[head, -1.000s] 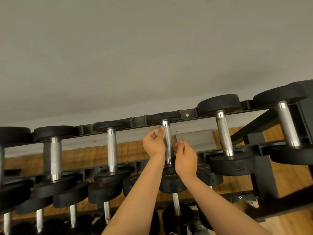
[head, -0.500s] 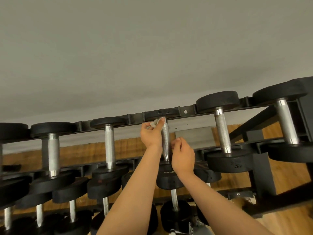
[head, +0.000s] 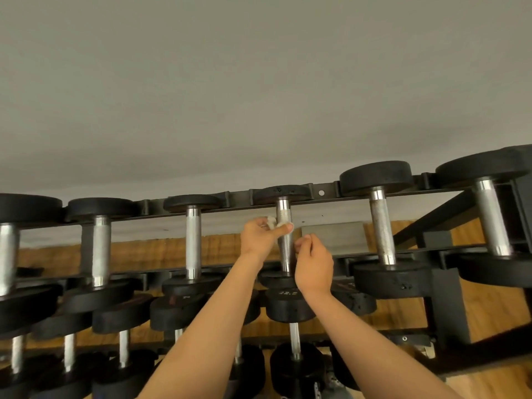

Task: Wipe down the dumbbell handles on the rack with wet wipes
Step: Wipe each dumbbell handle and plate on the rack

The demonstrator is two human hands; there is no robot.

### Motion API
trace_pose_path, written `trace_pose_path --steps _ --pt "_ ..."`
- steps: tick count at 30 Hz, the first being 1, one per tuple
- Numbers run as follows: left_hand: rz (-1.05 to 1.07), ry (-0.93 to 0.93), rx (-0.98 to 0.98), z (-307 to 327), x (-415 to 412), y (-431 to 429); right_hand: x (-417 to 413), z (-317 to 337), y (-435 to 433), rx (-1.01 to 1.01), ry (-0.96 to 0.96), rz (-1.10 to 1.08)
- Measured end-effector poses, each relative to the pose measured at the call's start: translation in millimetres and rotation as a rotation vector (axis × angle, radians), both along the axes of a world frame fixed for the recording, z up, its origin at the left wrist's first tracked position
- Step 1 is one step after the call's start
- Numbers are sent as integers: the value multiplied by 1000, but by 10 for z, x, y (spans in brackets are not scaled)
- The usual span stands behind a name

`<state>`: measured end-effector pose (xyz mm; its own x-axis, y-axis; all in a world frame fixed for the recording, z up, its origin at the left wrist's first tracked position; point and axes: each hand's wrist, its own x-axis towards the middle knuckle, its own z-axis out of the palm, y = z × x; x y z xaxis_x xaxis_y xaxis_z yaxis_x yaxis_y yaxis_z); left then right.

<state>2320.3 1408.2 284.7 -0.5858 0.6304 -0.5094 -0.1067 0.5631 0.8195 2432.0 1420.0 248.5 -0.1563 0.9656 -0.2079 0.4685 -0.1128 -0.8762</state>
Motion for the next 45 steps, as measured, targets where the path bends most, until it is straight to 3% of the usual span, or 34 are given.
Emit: trace_pose_path --steps 5,9,14,18,25,31,35,39,45 --pt "-383 132 -197 -44 36 -271 -2 -11 1 1 6 10" --pt "-438 367 -233 58 86 -308 -1 24 11 -15 14 15" --pt "-130 492 104 177 76 -452 13 22 -12 -11 -1 5" --pt "15 508 376 434 -5 -102 0 6 -2 -11 -14 -12" --pt "-257 762 373 100 -6 383 -7 11 0 -11 6 -24" --pt "-59 779 470 47 -165 395 -6 26 -1 -9 7 -30" --pt "48 602 518 122 -151 409 -3 33 -9 -5 14 -36" --pt "141 583 530 101 -245 375 2 50 -9 -20 32 -46" --pt "-23 461 539 -41 -18 192 1 50 -13 -10 39 -50"
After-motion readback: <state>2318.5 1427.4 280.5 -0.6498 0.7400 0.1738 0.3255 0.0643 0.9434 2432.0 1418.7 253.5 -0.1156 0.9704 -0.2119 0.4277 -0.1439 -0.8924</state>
